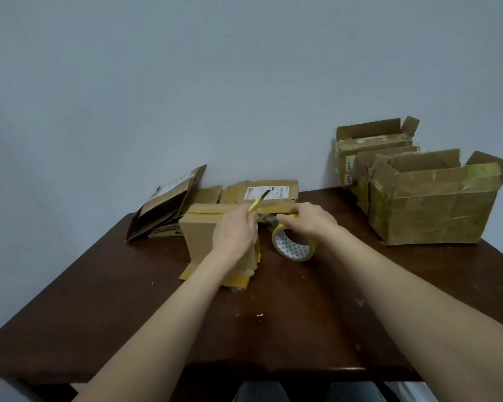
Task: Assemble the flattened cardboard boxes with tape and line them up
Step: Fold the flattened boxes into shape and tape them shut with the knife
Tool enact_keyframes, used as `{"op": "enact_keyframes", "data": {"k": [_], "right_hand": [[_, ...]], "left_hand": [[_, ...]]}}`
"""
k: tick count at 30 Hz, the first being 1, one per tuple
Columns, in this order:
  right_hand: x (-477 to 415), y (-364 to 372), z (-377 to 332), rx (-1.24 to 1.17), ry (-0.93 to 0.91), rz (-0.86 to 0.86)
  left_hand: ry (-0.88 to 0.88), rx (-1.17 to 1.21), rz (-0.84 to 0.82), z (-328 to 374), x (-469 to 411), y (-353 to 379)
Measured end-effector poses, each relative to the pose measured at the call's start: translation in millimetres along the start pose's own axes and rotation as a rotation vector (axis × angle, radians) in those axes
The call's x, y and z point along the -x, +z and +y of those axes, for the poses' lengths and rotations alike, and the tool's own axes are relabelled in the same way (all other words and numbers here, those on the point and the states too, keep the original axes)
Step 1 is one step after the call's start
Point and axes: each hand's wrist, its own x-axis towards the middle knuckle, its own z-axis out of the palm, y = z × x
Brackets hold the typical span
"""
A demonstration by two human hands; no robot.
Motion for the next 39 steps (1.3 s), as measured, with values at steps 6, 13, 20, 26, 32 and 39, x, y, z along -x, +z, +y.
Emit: {"op": "enact_keyframes", "data": {"k": [6,13,20,26,32,39], "right_hand": [[-0.6,-4.1,7.8,-0.303,-0.049,-0.144],[8.2,-3.0,3.7,-0.073,-0.052,-0.048],[23.2,-4.2,-6.1,0.030,0.006,-0.028],[30.6,9.6,-10.1,-0.117,0.079,0.211],[31.0,13.5,-12.2,-0.137,0.088,0.275],[36.8,17.8,-10.6,-0.160,0.092,0.328]], "left_hand": [[0.053,-0.063,0.084,-14.8,9.9,7.1],[0.077,-0.115,0.065,-19.1,9.9,6.9],[0.068,-0.106,0.021,-16.7,13.9,2.3],[0.115,-0.080,0.000,-6.5,1.6,-19.0],[0.194,-0.114,-0.071,1.7,21.8,-17.8],[0.098,-0.041,-0.070,-2.2,35.1,3.2]]}}
